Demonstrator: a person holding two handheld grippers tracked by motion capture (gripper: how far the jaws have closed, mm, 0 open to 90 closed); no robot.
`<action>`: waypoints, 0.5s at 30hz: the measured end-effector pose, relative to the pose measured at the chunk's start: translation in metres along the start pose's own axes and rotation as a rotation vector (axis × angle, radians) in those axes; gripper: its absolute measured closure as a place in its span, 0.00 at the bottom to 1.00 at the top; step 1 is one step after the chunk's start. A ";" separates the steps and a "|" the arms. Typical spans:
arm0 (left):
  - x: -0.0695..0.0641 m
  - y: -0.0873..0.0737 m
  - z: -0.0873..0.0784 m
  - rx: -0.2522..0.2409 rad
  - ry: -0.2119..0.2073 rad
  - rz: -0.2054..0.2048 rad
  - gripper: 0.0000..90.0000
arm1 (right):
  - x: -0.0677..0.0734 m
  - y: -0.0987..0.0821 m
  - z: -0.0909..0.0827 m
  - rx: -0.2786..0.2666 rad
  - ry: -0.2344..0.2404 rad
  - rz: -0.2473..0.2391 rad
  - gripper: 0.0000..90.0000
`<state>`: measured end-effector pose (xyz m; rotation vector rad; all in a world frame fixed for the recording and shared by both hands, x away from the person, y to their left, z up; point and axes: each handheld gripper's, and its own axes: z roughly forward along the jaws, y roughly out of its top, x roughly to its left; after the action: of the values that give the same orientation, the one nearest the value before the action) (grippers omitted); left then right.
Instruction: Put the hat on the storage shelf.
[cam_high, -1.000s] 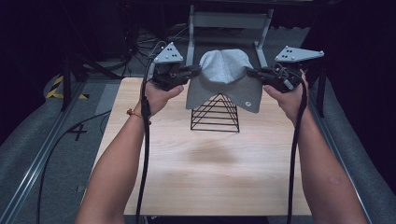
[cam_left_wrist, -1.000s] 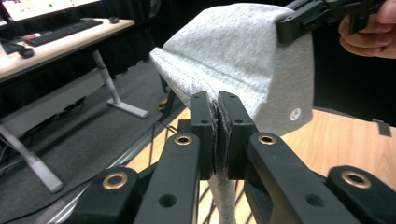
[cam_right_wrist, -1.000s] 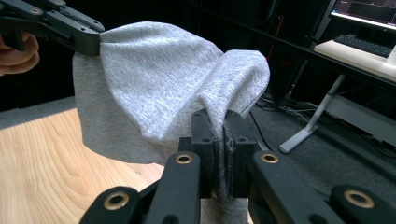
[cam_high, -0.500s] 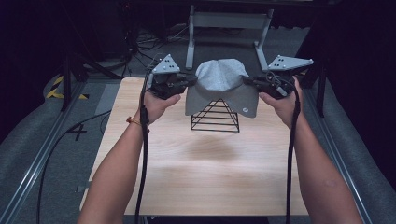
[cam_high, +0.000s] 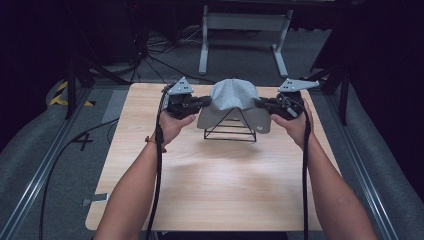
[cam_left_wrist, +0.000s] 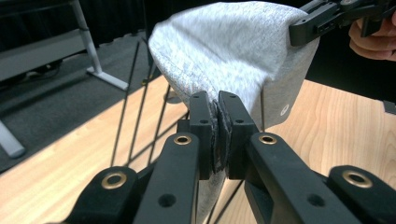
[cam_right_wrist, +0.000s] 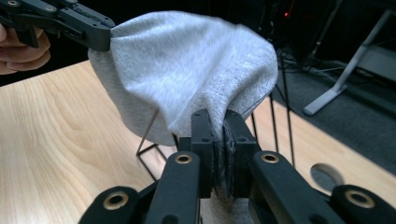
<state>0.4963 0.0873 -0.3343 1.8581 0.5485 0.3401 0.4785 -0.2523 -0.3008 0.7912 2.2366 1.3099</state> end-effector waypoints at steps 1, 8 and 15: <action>0.000 -0.004 0.002 0.000 -0.001 -0.005 0.95 | 0.000 -0.004 0.001 0.002 0.005 0.006 0.94; -0.002 -0.026 0.010 0.007 0.021 0.007 0.94 | 0.000 -0.026 0.011 0.018 0.005 0.034 0.94; -0.001 -0.042 0.017 0.005 -0.014 -0.014 0.67 | -0.003 -0.048 0.020 -0.004 0.029 0.073 0.87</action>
<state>0.4947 0.0849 -0.3795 1.8593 0.5524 0.3167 0.4809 -0.2607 -0.3527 0.8658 2.2462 1.3668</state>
